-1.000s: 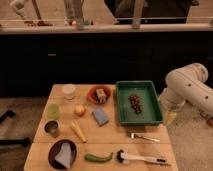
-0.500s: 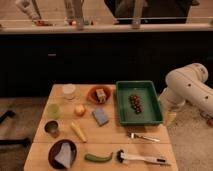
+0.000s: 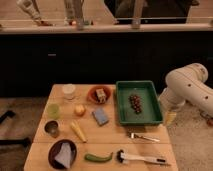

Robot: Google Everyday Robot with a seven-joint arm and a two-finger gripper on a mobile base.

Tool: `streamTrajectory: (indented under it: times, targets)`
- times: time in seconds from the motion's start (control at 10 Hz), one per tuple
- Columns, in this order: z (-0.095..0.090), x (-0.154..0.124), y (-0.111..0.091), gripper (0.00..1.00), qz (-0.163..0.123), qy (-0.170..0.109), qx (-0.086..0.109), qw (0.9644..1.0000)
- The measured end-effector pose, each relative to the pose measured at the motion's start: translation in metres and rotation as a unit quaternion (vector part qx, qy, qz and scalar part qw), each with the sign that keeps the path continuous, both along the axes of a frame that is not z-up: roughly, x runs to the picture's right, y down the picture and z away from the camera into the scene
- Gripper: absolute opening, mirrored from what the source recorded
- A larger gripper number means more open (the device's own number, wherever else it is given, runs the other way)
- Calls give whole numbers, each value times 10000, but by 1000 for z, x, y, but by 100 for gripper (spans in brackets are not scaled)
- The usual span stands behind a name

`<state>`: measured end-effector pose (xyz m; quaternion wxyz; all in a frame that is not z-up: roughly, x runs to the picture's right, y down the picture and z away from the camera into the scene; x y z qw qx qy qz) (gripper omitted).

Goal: Place eraser in table surface

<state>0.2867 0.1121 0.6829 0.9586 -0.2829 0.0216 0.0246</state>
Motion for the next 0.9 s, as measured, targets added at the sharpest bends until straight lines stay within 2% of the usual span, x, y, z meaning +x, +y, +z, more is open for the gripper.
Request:
streamTrajectory:
  times: [0.3,0.6,0.7,0.8,0.9]
  targets:
    - [3,-6,-2,80,112,72,2,9999]
    - [13,-61,-9,80,457,68,-29,9989]
    - [15,-80,-12,80,715,36,-40,9974]
    - [17,-90,-17,80,1129,125,-4,9935]
    - [18,-99,-21,80,1570,204,17,9874]
